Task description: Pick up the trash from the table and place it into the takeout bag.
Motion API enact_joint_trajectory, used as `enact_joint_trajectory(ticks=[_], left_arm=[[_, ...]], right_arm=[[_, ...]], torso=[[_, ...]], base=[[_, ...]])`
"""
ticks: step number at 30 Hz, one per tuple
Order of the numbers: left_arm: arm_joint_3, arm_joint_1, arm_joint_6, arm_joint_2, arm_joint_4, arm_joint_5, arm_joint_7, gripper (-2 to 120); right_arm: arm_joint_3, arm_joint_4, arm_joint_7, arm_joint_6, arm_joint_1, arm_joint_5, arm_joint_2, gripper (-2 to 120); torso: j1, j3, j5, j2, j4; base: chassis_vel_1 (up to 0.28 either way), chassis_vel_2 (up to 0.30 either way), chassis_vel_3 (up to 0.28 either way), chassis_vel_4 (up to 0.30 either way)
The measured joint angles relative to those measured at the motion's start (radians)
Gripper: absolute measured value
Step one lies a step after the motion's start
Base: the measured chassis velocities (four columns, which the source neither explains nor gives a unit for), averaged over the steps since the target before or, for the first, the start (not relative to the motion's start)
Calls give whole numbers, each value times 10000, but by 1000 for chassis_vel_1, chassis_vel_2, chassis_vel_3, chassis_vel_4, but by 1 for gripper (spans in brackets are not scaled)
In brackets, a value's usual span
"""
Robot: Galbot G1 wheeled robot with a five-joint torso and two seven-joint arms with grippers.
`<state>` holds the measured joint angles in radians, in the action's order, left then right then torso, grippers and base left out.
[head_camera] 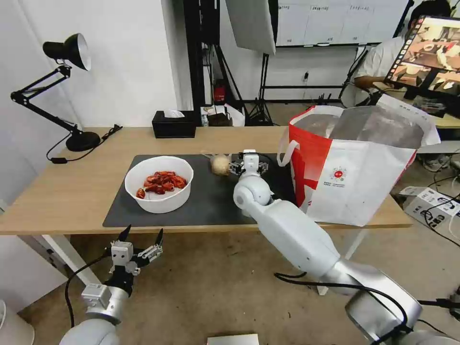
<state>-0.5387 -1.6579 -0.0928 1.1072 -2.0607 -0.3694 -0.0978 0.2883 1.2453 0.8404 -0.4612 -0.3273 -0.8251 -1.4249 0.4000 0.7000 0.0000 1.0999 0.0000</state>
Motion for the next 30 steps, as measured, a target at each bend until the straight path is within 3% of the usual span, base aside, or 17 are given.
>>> enact_joint_trajectory(ticks=[10, 30], left_arm=[[10, -62, -1, 39, -72, -6, 27, 100], [-69, -279, -13, 185, -244, -17, 245, 100]], right_arm=[[-12, -859, 277, -372, 323, 80, -624, 100], [-122, -1349, 387, -688, 608, 10, -800, 100]], torso=[[0, 0, 0, 0, 0], [0, -1, 1, 2, 0]], base=[[0, 0, 0, 0], [0, 0, 0, 0]])
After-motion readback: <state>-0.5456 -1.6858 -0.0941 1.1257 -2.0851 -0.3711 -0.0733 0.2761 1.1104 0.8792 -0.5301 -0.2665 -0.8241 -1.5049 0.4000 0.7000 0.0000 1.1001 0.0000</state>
